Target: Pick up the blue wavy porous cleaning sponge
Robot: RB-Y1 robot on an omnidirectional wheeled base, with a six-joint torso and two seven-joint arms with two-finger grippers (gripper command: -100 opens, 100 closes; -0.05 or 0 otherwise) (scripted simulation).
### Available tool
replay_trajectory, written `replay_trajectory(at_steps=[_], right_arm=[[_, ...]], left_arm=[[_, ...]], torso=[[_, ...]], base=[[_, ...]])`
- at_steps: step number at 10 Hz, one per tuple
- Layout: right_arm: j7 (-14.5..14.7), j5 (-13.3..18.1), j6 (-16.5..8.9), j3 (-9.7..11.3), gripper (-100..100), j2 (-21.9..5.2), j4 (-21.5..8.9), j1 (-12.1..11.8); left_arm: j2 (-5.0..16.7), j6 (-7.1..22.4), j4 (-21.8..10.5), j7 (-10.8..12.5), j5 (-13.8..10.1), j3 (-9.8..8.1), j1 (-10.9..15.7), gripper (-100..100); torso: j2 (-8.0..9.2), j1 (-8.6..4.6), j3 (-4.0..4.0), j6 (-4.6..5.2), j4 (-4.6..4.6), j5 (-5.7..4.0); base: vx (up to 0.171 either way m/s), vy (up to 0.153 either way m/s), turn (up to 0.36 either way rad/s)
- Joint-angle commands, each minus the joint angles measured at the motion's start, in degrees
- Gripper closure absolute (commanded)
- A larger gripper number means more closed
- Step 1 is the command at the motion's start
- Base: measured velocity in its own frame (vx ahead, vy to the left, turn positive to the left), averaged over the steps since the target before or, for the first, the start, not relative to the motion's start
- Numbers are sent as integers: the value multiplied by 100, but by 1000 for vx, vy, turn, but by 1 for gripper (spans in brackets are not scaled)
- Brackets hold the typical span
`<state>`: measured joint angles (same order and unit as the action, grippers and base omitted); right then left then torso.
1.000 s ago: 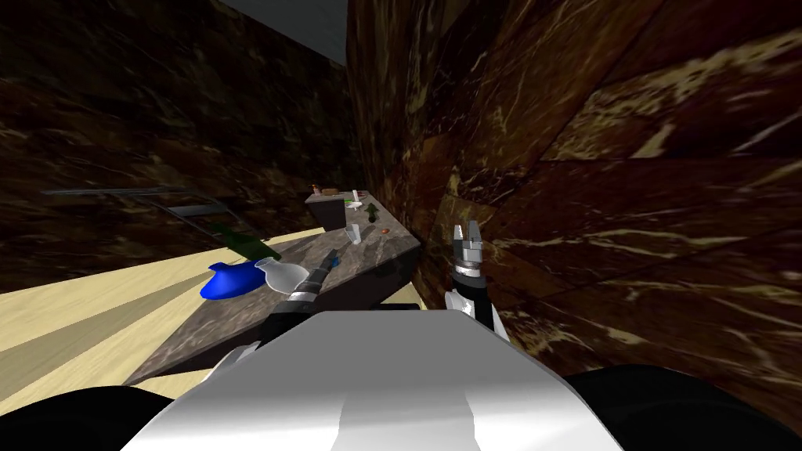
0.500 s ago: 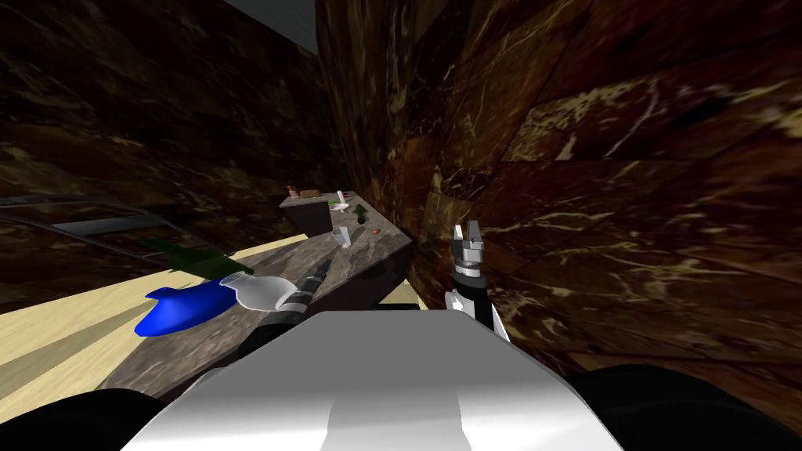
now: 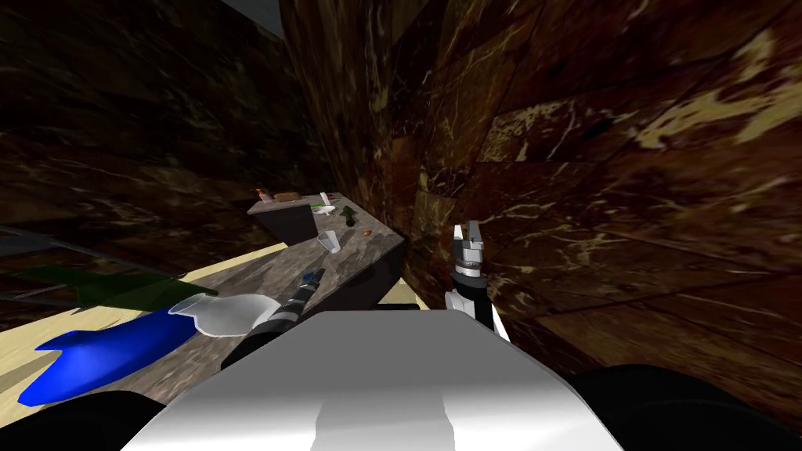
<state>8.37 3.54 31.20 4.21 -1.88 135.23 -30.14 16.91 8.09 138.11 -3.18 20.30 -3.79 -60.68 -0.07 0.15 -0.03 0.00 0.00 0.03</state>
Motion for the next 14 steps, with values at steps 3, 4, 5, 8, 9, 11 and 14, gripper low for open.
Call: replay_trajectory(at_steps=[3,4,5,8,9,11,14], right_arm=[[0,0,0,0,0,0,0,0],[0,0,0,-1,0,0,0,-1],[0,0,0,0,0,0,0,0],[0,0,0,0,0,0,0,0],[0,0,0,-1,0,0,0,-2],[0,0,0,-1,0,0,0,-1],[0,0,0,-1,0,0,0,-2]], left_arm=[[33,564,69,-7,11,-42,-381,-100],[72,721,91,-4,-11,-81,-596,-100],[72,794,91,-4,-11,-81,-596,-100],[103,1230,113,0,-47,-116,-807,-100],[124,1387,134,4,-95,-150,-1012,-100],[124,1547,134,4,-95,-150,-1012,-100],[131,2062,173,14,-225,-208,-1403,-100]], torso=[[-3,1,-2,-2,-1,0],[-4,0,-2,-4,-1,1],[-4,2,-2,-2,-1,0],[-1,-1,-1,0,0,0],[-1,2,0,-7,0,1],[1,5,1,-7,1,2],[0,3,0,-8,1,1]], base=[[12,7,-292],[15,13,-372],[20,22,-281],[-1,7,-189],[-6,16,-346],[-5,16,-96],[-6,12,-303]])
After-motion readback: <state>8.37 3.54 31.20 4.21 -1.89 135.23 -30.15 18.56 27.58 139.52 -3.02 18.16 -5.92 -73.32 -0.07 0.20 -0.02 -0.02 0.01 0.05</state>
